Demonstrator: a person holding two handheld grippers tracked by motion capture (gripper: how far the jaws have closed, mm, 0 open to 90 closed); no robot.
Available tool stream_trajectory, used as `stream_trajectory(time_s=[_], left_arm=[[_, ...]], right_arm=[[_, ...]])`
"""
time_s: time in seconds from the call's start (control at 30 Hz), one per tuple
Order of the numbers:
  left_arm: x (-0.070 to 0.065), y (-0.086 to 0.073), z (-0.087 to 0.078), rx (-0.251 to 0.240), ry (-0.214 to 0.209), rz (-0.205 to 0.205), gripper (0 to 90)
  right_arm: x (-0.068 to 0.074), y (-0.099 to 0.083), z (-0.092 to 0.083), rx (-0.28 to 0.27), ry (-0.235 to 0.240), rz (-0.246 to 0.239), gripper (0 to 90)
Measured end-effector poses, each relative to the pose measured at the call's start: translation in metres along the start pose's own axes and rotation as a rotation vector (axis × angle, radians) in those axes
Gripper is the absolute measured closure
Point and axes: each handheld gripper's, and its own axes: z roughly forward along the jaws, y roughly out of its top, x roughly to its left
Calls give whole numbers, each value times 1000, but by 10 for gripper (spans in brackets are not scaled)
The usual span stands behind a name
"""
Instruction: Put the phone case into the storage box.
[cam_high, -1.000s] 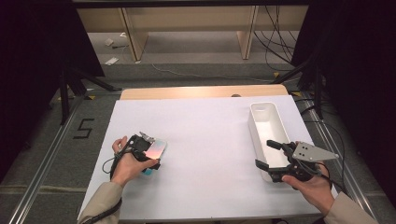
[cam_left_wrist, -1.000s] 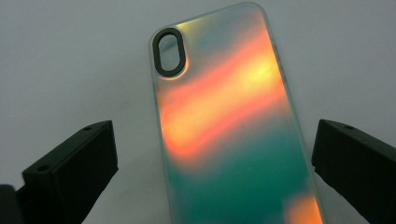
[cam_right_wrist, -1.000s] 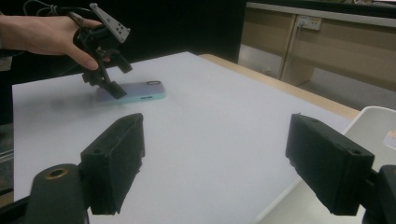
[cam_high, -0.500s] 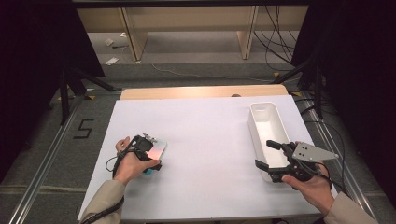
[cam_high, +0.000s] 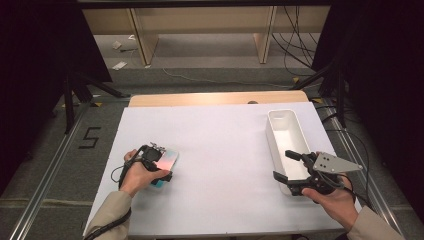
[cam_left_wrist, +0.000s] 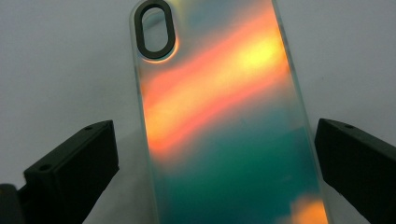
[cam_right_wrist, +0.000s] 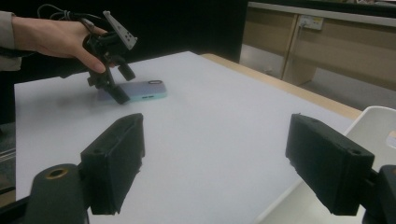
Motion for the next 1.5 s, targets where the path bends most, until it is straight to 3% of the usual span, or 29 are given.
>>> stream_trajectory(time_s=[0.27, 0.47, 0.8, 1.5], left_arm=[[0, 1, -1, 17, -4, -18, 23], [1, 3, 0, 42, -15, -60, 40], [2, 3, -1, 54, -33, -97, 62], [3, 5, -1, 73, -46, -96, 96]], right_arm=[[0, 0, 0, -1, 0, 0, 205], [0, 0, 0, 2, 0, 3, 205], [0, 0, 0, 2, 2, 1, 205], [1, 1, 0, 3, 6, 4, 205]])
